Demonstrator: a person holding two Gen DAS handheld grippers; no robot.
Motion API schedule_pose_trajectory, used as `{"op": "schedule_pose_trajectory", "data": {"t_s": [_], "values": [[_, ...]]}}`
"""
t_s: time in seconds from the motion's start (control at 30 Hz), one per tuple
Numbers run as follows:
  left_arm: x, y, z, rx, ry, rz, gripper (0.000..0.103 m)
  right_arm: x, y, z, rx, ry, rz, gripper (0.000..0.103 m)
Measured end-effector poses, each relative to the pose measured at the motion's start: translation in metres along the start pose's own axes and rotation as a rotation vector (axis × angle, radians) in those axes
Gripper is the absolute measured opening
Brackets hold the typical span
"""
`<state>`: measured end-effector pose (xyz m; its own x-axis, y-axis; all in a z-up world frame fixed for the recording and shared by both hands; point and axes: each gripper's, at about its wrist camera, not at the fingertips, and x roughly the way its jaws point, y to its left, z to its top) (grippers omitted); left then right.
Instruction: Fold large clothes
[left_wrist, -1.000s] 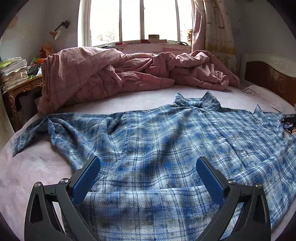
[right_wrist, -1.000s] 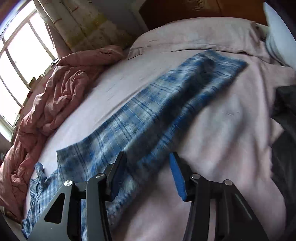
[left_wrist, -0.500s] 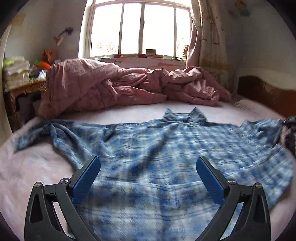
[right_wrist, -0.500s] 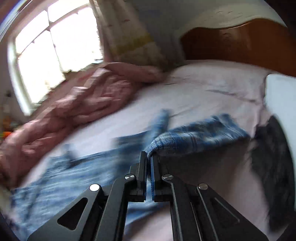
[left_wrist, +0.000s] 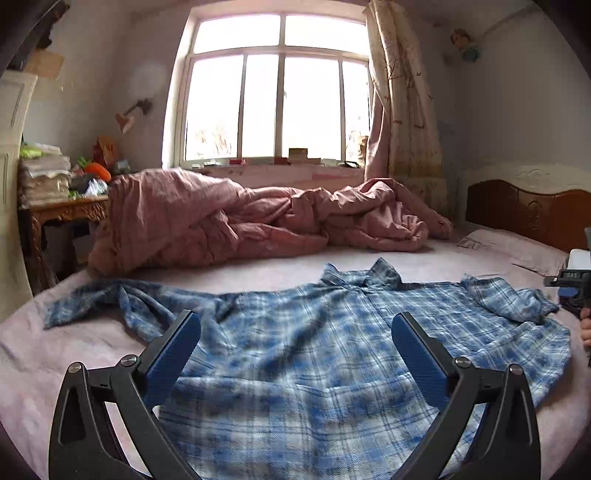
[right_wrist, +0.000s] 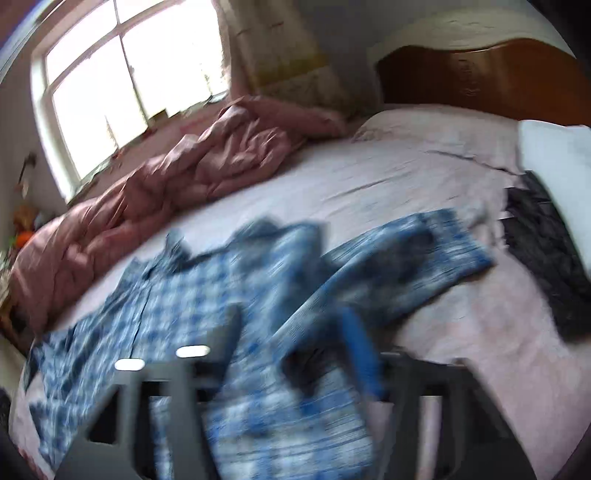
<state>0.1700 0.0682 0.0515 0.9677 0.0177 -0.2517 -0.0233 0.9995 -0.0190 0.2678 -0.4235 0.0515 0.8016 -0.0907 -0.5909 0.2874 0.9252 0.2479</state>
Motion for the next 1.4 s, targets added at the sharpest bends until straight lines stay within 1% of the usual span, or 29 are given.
{"op": "schedule_pose_trajectory", "data": {"t_s": [0.07,0.13,0.17,0.2,0.27,0.4,0.47,0.6,0.63,0.67,0.7,0.73,0.77,0.83,0.9,1.0,1.07,1.13,1.17,1.23,1.33,1.4], "values": [[0.0,0.0,-0.001,0.015,-0.019,0.014,0.102,0.005,-0.02,0.006,0.041,0.011,-0.034,0.07],[-0.005,0.0,-0.003,0.021,-0.067,0.054,0.102,0.018,-0.053,0.012,0.139,0.046,-0.066,0.07],[-0.007,0.0,-0.003,0.025,-0.083,0.064,0.102,0.024,-0.062,0.014,0.165,0.064,-0.078,0.07],[-0.009,0.0,-0.002,0.026,-0.094,0.067,0.102,0.035,-0.078,0.017,0.189,0.093,-0.122,0.07],[-0.009,0.0,-0.002,0.021,-0.1,0.059,0.102,0.054,-0.096,0.018,0.209,0.131,-0.215,0.07],[0.0,-0.005,-0.005,0.035,-0.089,0.069,0.102,0.079,-0.116,0.021,0.229,0.15,-0.255,0.07],[0.006,-0.009,-0.008,0.052,-0.075,0.081,0.102,0.089,-0.124,0.023,0.253,0.156,-0.241,0.07],[0.015,-0.016,-0.016,0.081,-0.042,0.083,0.102,0.099,-0.129,0.026,0.267,0.124,-0.249,0.07],[0.017,-0.018,-0.016,0.088,-0.038,0.08,0.102,0.1,-0.127,0.027,0.268,0.12,-0.254,0.066],[0.019,-0.018,-0.014,0.089,-0.035,0.075,0.102,0.101,-0.127,0.028,0.273,0.106,-0.258,0.057],[0.019,-0.017,-0.012,0.08,-0.036,0.076,0.102,0.104,-0.129,0.028,0.287,0.104,-0.236,0.022],[0.02,-0.014,-0.008,0.063,-0.04,0.083,0.102,0.107,-0.133,0.028,0.314,0.114,-0.175,0.006],[0.02,-0.011,-0.005,0.047,-0.049,0.09,0.102,0.106,-0.134,0.029,0.32,0.104,-0.147,0.006],[0.017,-0.005,0.001,0.034,-0.078,0.11,0.102,0.097,-0.123,0.033,0.279,0.069,-0.16,0.006],[0.01,0.0,0.004,0.035,-0.114,0.144,0.102,0.085,-0.105,0.039,0.24,0.033,-0.12,0.006],[0.005,0.006,0.007,0.019,-0.128,0.153,0.102,0.055,-0.067,0.046,0.188,-0.025,-0.021,0.006],[0.004,0.01,0.008,0.002,-0.122,0.158,0.102,0.033,-0.035,0.045,0.136,-0.044,0.075,0.006],[0.004,0.013,0.007,-0.01,-0.109,0.158,0.102,0.018,-0.005,0.038,0.058,-0.032,0.139,0.006],[0.004,0.014,0.007,-0.013,-0.103,0.15,0.102,0.008,0.017,0.03,-0.004,-0.031,0.175,0.006],[0.003,0.014,0.006,-0.018,-0.096,0.138,0.102,-0.004,0.048,0.018,-0.083,-0.034,0.216,0.006],[0.0,0.011,0.006,-0.011,-0.098,0.119,0.102,-0.022,0.083,-0.001,-0.148,-0.046,0.277,0.006],[-0.001,0.005,0.003,0.008,-0.094,0.108,0.102,-0.03,0.104,-0.013,-0.191,-0.061,0.3,0.006]]}}
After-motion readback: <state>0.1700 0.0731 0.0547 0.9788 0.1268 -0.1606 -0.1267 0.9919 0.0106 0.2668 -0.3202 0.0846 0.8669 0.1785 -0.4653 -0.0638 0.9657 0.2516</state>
